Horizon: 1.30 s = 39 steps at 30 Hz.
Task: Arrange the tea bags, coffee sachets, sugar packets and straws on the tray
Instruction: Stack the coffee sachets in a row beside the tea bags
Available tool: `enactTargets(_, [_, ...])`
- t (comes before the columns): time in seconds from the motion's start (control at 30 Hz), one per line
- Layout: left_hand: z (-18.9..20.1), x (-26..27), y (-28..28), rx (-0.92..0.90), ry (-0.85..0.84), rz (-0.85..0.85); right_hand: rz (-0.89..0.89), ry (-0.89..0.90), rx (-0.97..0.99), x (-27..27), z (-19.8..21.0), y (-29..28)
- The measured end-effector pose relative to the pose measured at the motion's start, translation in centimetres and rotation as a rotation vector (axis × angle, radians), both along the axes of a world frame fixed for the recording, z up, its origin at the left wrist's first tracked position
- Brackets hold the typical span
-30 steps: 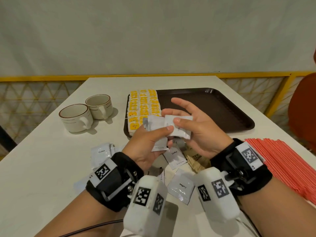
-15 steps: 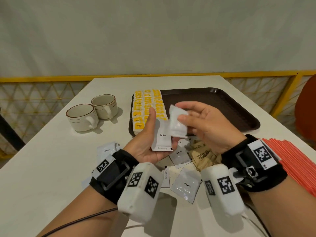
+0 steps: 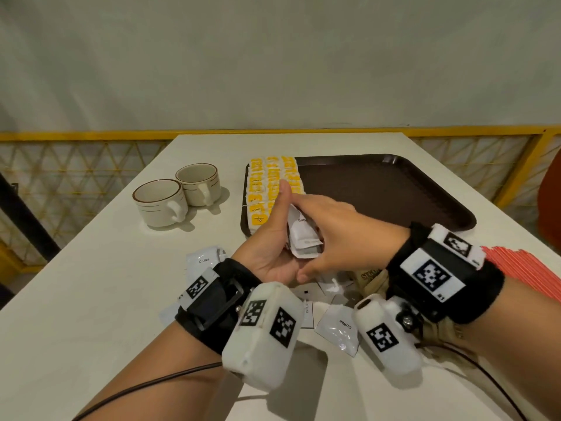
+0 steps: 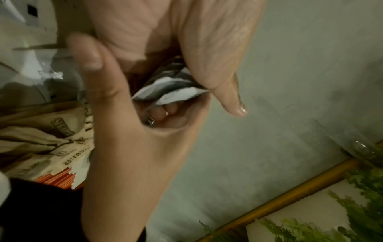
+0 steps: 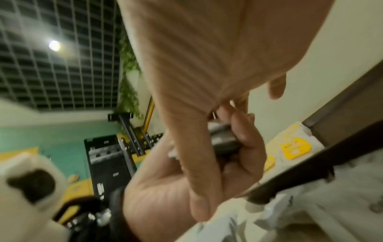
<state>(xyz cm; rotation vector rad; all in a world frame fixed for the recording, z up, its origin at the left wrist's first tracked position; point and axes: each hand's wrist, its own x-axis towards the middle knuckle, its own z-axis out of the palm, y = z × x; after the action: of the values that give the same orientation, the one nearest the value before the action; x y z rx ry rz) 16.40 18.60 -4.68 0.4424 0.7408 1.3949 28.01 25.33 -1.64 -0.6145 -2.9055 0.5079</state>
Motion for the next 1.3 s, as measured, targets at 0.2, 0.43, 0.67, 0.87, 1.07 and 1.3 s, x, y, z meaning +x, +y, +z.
enactTargets(0.2, [0.0,-0.4,0.0,-0.034,0.13,0.034,-0.046,0.07,-0.044,-0.6,0.6,0.7])
enactTargets(0.43, [-0.1,-0.1,-0.1,0.006,0.192,0.064,-0.069,0.083,0.044,-1.0,0.0,0.9])
enactTargets(0.67, [-0.7,-0.4,-0.3,0.088,0.165,0.043,-0.038,0.1,0.033,-1.0,0.2,0.9])
enactTargets(0.87, [-0.9,-1.2,0.1,0.047,0.3,0.113,0.037,0.157,-0.131,1.0,2.3,2.4])
enactTargets(1.07, [-1.0,-1.0,-0.2,0.084,0.422,0.07,0.08,0.286,-0.155,1.1,2.4,2.6])
enactTargets(1.3, [-0.6,-0.5,-0.5,0.144,0.387,0.043,0.014,0.197,-0.207,1.0,2.2,2.9])
